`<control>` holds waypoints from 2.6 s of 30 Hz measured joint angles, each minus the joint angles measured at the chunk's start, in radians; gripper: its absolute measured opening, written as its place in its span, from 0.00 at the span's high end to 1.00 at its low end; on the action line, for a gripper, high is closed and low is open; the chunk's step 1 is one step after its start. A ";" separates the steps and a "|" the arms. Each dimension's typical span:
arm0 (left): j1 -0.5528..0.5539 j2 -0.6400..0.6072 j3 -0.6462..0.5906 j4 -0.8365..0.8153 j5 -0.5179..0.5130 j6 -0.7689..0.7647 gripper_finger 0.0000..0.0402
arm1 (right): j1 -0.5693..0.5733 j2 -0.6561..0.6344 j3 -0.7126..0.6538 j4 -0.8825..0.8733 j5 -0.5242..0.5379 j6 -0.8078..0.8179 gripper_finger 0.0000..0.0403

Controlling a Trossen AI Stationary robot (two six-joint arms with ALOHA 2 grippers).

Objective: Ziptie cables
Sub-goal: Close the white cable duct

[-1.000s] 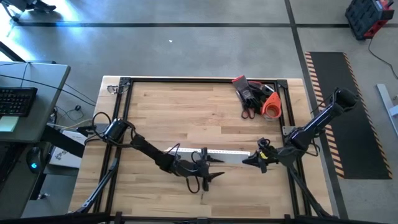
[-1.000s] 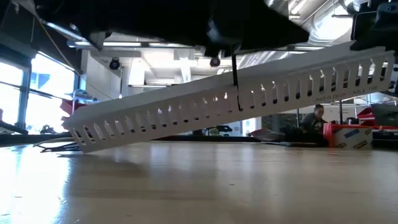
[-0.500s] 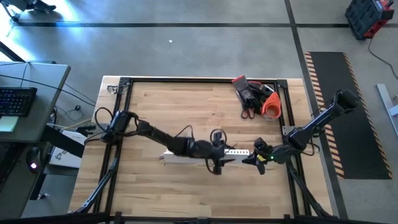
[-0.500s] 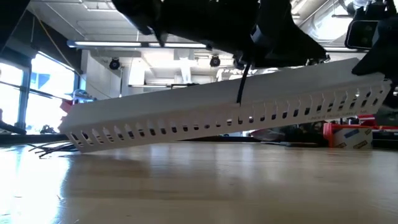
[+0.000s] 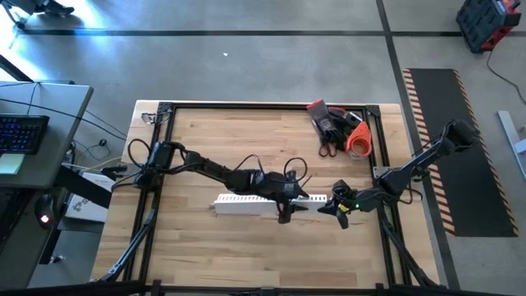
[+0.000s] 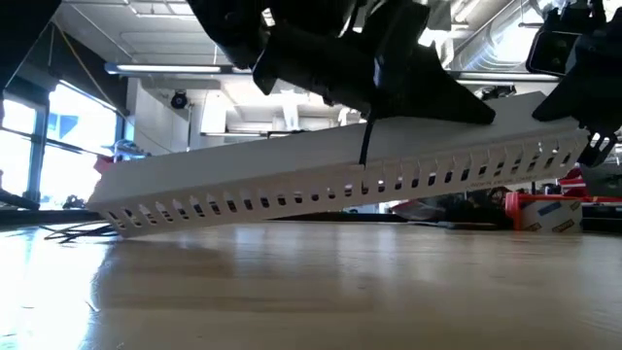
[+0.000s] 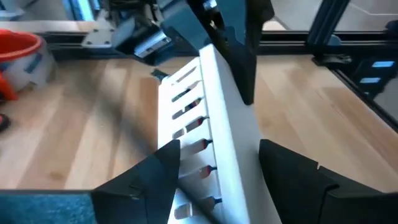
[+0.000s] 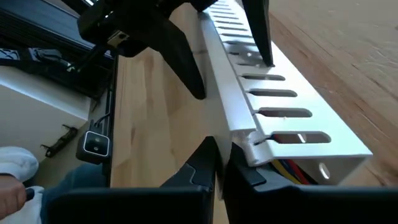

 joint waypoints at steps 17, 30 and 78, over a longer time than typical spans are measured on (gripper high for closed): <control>0.022 0.034 0.001 0.024 0.104 -0.050 0.98 | 0.000 0.000 0.000 -0.084 0.019 0.052 1.00; 0.038 0.007 -0.004 0.036 0.133 0.055 0.90 | 0.001 -0.001 -0.001 -0.060 0.059 0.162 1.00; -0.109 0.096 -0.001 0.121 -0.262 0.373 0.50 | -0.084 0.473 -0.050 0.612 -0.075 0.207 0.95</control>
